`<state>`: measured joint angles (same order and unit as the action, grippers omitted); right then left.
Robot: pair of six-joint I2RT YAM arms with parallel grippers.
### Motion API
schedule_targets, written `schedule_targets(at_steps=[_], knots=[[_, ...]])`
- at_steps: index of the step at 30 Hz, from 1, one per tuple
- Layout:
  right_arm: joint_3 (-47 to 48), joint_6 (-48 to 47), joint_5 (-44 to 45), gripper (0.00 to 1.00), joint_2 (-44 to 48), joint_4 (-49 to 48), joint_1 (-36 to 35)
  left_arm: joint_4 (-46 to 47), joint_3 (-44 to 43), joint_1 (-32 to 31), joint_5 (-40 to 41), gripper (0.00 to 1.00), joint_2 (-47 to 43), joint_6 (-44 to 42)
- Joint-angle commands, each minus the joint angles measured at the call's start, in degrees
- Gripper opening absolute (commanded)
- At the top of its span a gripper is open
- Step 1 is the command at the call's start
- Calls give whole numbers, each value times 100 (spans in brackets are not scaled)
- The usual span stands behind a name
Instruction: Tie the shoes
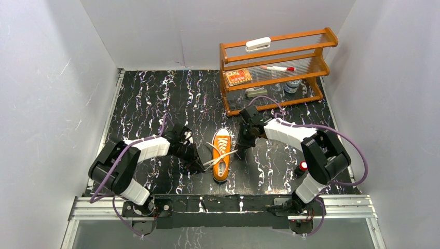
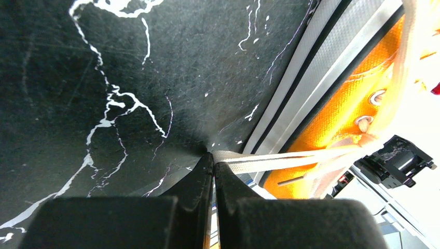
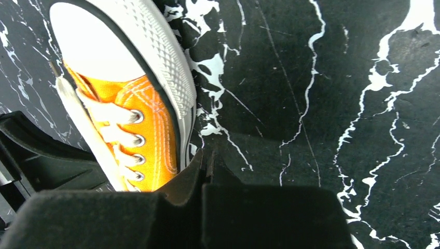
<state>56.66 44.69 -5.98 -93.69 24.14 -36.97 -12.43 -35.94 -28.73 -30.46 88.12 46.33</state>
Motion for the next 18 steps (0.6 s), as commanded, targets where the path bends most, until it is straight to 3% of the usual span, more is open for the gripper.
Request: schedule_targets(at_steps=[1,11,12,15,18], knots=[[-179,-188,202,0,229,-219,309,-814,332,17,1329,0,140,-355],[-192,-387,-155,0,223,-432,512,-909,37,17,1140,0,177,-900],[-132,-446,-240,0,229,-381,503,-1084,-81,17,1129,4,208,-969],[114,-804,-303,4,420,-61,490,-1652,-414,17,1463,30,-109,-931],[423,-1294,-225,36,704,401,490,-2226,-675,21,1918,48,-844,-783]])
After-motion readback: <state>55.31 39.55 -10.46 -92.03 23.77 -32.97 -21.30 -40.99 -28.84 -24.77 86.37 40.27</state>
